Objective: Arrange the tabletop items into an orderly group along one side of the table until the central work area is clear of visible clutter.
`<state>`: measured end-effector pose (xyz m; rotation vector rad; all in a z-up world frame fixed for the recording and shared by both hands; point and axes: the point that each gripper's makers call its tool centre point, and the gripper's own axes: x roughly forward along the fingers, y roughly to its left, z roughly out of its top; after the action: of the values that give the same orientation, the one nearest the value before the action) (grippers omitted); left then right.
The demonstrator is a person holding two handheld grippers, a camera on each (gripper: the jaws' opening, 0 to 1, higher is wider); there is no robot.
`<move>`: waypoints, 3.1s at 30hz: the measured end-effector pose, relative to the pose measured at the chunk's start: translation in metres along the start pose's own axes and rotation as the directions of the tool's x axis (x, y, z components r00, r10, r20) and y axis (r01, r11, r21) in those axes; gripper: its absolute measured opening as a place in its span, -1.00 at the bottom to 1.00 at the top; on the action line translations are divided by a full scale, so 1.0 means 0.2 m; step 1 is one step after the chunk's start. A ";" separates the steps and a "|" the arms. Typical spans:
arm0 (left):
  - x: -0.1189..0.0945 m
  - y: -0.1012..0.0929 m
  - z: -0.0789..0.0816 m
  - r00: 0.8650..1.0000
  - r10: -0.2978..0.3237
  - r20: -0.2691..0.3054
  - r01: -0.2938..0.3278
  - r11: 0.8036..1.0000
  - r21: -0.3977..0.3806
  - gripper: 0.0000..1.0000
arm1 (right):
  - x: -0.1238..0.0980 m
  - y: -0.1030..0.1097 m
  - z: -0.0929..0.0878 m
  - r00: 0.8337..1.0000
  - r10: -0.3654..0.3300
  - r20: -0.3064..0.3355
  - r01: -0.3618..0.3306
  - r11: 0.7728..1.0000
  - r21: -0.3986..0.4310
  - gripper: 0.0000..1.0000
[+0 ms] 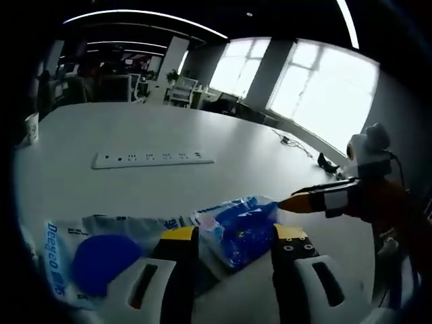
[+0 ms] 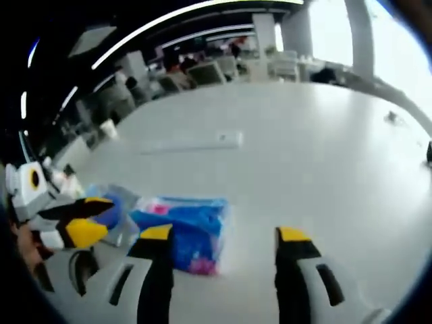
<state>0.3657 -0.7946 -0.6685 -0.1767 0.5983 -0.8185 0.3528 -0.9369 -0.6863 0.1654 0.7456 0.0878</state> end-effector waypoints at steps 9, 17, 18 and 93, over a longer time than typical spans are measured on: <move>-0.11 -0.03 0.03 1.000 0.003 0.000 -0.003 0.996 0.086 0.44 | -0.07 0.14 0.01 0.998 0.054 -0.011 -0.055 0.996 -0.064 0.50; -0.23 -0.01 0.05 1.000 0.031 0.003 -0.031 0.991 0.127 0.83 | -0.16 0.27 0.01 0.991 0.128 -0.026 -0.130 0.986 -0.102 0.74; -0.24 0.00 0.05 0.999 0.033 0.002 -0.033 0.992 0.118 0.84 | -0.17 0.29 0.01 0.990 0.138 -0.024 -0.140 0.985 -0.105 0.73; -1.29 0.36 -0.10 0.969 0.239 0.066 -0.247 0.950 0.190 0.91 | -0.25 1.26 -0.54 0.798 0.532 -0.281 -0.602 0.685 -0.412 0.11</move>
<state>0.2641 -0.5564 -0.5999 0.0609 0.4842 -0.6281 0.2377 -0.6835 -0.6853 -0.0993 0.7676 0.8963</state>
